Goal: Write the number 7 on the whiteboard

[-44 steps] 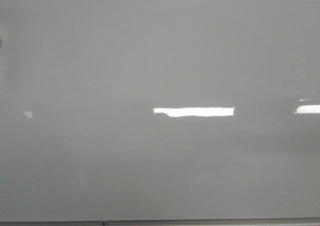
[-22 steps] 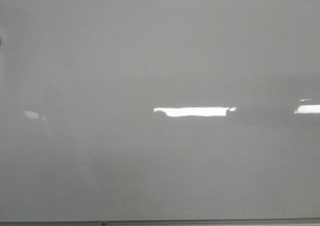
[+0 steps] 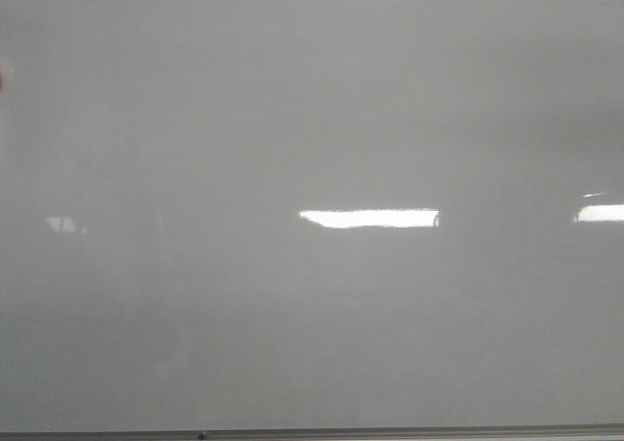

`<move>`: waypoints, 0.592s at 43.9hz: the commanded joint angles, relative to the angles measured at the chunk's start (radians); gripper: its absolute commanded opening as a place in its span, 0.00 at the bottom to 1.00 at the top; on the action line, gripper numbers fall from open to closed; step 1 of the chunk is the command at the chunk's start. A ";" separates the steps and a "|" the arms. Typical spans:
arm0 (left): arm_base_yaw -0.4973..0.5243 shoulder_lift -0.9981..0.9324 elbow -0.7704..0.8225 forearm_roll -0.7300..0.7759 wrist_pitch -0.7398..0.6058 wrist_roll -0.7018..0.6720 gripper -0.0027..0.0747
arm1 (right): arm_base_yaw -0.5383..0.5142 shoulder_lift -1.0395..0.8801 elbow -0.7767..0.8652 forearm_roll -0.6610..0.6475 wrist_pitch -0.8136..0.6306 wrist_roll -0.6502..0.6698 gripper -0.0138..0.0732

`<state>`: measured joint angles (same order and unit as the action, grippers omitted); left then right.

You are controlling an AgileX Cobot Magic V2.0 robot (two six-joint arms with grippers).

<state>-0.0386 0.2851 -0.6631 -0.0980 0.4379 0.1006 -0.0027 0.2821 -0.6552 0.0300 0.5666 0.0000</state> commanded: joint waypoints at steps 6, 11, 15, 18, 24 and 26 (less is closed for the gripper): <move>-0.004 0.095 -0.032 -0.012 0.013 -0.007 0.01 | -0.003 0.095 -0.024 -0.010 -0.042 0.000 0.08; -0.004 0.121 -0.032 -0.012 0.017 -0.007 0.01 | -0.003 0.117 -0.023 -0.010 -0.034 0.000 0.08; -0.004 0.135 -0.032 -0.012 0.010 -0.007 0.01 | -0.003 0.137 -0.023 -0.010 -0.034 0.000 0.08; -0.004 0.142 -0.032 -0.012 0.010 -0.007 0.01 | -0.003 0.149 -0.023 -0.010 -0.024 0.000 0.08; -0.004 0.156 -0.032 -0.015 0.014 -0.007 0.01 | -0.003 0.175 -0.023 -0.010 0.006 -0.007 0.08; -0.004 0.162 -0.032 -0.030 0.019 -0.010 0.01 | -0.003 0.184 -0.023 -0.010 0.021 -0.020 0.09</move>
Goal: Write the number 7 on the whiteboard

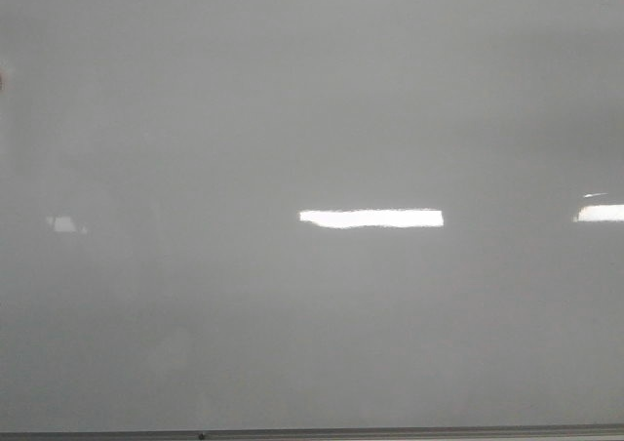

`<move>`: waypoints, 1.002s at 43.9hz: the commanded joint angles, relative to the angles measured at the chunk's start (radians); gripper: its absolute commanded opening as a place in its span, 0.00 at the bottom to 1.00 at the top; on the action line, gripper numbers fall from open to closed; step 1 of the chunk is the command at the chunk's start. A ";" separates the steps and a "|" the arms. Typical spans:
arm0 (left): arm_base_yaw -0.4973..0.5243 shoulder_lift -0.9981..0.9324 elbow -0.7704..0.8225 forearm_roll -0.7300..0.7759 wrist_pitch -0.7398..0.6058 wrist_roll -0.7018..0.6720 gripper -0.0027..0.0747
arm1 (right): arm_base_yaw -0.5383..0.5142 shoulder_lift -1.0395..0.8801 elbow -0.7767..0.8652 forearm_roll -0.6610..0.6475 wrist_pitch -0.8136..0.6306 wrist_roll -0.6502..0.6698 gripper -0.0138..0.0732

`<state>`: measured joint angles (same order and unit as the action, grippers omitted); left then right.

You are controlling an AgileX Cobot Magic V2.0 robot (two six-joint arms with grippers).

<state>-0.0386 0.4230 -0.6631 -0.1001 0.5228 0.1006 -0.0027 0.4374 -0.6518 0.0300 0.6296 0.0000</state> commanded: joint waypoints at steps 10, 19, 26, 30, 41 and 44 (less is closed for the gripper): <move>-0.004 0.074 -0.032 -0.047 0.009 -0.010 0.23 | 0.018 0.050 -0.027 0.041 0.025 -0.098 0.46; -0.004 0.135 -0.034 -0.007 0.041 -0.010 0.65 | 0.061 0.064 -0.029 0.041 0.027 -0.099 0.81; -0.004 0.202 -0.036 -0.007 0.041 0.002 0.69 | 0.117 0.096 -0.041 0.043 0.029 -0.099 0.80; -0.004 0.258 -0.035 -0.007 0.027 0.002 0.69 | 0.141 0.117 -0.041 0.043 0.028 -0.099 0.80; -0.004 0.433 -0.044 -0.061 -0.030 0.002 0.68 | 0.151 0.146 -0.041 0.043 0.016 -0.099 0.80; -0.004 0.480 -0.045 -0.094 -0.046 0.009 0.67 | 0.151 0.146 -0.041 0.043 0.009 -0.099 0.80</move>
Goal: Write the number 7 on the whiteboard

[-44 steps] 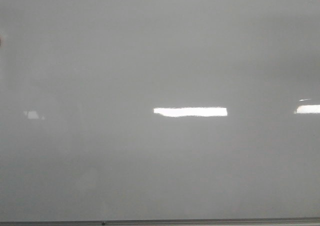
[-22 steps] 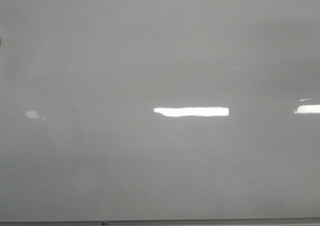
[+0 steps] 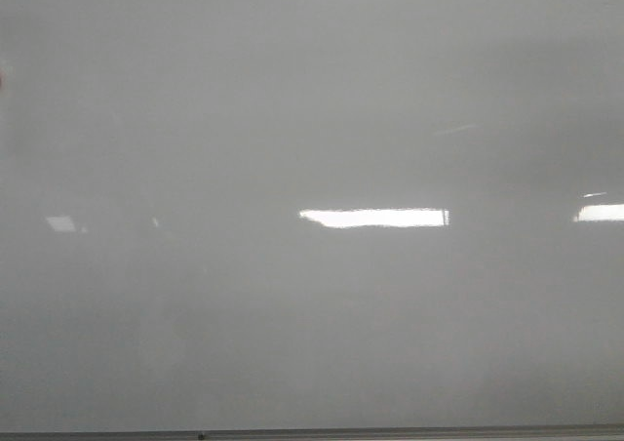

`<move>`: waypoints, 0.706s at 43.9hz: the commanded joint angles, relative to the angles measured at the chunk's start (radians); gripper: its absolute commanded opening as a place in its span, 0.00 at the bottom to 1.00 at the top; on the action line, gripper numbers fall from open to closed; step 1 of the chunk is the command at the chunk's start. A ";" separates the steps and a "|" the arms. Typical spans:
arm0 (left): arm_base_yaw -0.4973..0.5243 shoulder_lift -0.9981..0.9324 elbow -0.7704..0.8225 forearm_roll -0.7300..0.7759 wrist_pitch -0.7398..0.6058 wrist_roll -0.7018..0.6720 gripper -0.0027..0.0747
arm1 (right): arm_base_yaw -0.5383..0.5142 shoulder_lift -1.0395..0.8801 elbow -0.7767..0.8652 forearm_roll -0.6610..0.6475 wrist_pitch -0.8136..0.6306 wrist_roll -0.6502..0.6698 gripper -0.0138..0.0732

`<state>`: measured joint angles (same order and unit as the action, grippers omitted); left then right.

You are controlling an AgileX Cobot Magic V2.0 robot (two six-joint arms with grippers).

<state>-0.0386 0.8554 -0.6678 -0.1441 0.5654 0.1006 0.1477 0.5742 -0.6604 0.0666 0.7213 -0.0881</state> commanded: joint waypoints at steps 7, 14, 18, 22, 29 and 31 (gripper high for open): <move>-0.004 0.152 -0.059 -0.094 -0.171 0.012 0.67 | 0.000 0.009 -0.033 0.006 -0.086 -0.011 0.80; -0.004 0.252 -0.099 -0.094 -0.256 0.012 0.67 | 0.000 0.009 -0.032 0.006 -0.088 -0.011 0.80; -0.004 0.310 -0.126 -0.094 -0.277 0.012 0.67 | 0.000 0.009 -0.031 0.006 -0.090 -0.011 0.80; -0.004 0.366 -0.159 -0.094 -0.284 0.012 0.67 | 0.000 0.009 -0.031 0.006 -0.090 -0.011 0.80; -0.004 0.450 -0.202 -0.094 -0.298 0.012 0.67 | 0.000 0.009 -0.031 0.006 -0.091 -0.011 0.80; -0.004 0.473 -0.213 -0.094 -0.306 0.019 0.67 | 0.000 0.009 -0.031 0.006 -0.091 -0.011 0.80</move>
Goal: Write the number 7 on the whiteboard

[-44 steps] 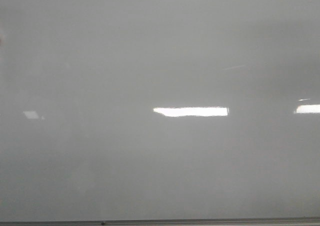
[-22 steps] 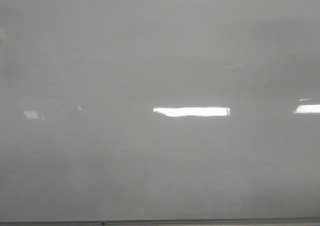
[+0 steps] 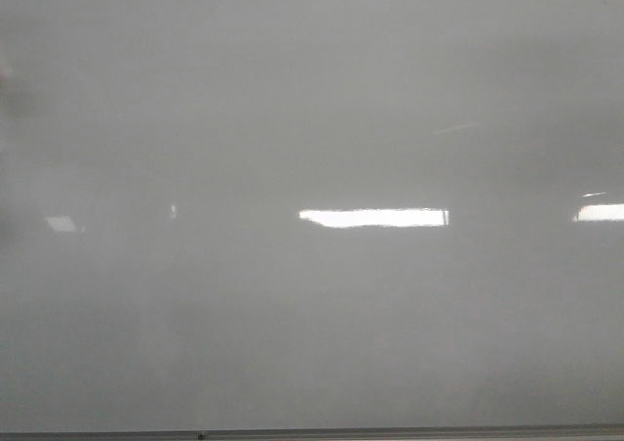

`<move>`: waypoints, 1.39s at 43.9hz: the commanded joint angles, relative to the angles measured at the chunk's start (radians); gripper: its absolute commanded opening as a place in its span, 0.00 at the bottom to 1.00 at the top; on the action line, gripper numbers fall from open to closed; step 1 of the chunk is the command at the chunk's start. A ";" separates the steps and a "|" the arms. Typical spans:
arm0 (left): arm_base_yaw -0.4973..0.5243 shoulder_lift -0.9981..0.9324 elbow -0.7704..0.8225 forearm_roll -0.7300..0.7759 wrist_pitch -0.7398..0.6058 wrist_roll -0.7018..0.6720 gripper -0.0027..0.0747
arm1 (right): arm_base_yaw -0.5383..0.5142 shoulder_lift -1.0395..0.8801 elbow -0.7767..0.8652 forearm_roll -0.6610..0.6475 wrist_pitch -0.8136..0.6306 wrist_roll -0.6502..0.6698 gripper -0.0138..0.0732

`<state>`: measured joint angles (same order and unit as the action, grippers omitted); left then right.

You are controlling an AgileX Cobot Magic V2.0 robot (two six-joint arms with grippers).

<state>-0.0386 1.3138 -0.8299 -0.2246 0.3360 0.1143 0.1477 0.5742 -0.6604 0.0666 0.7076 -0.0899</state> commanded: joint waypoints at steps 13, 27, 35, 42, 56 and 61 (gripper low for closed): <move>-0.004 0.084 -0.055 -0.003 -0.166 0.006 0.65 | 0.000 0.009 -0.031 0.006 -0.077 -0.009 0.80; -0.004 0.090 -0.055 0.001 -0.205 0.006 0.41 | 0.000 0.009 -0.031 0.006 -0.077 -0.009 0.80; -0.004 0.090 -0.055 0.001 -0.201 0.006 0.25 | 0.000 0.009 -0.031 0.006 -0.083 -0.009 0.80; -0.004 0.088 -0.055 0.001 -0.182 0.006 0.14 | 0.000 0.009 -0.031 0.006 -0.089 -0.009 0.80; -0.004 -0.054 -0.173 0.034 0.174 0.057 0.01 | 0.000 0.009 -0.105 0.006 -0.073 -0.008 0.80; -0.009 -0.113 -0.237 0.032 0.333 0.134 0.01 | 0.000 0.009 -0.157 0.006 -0.003 -0.008 0.80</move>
<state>-0.0386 1.2705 -0.9959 -0.1875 0.6008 0.1931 0.1477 0.5742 -0.7552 0.0666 0.7228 -0.0903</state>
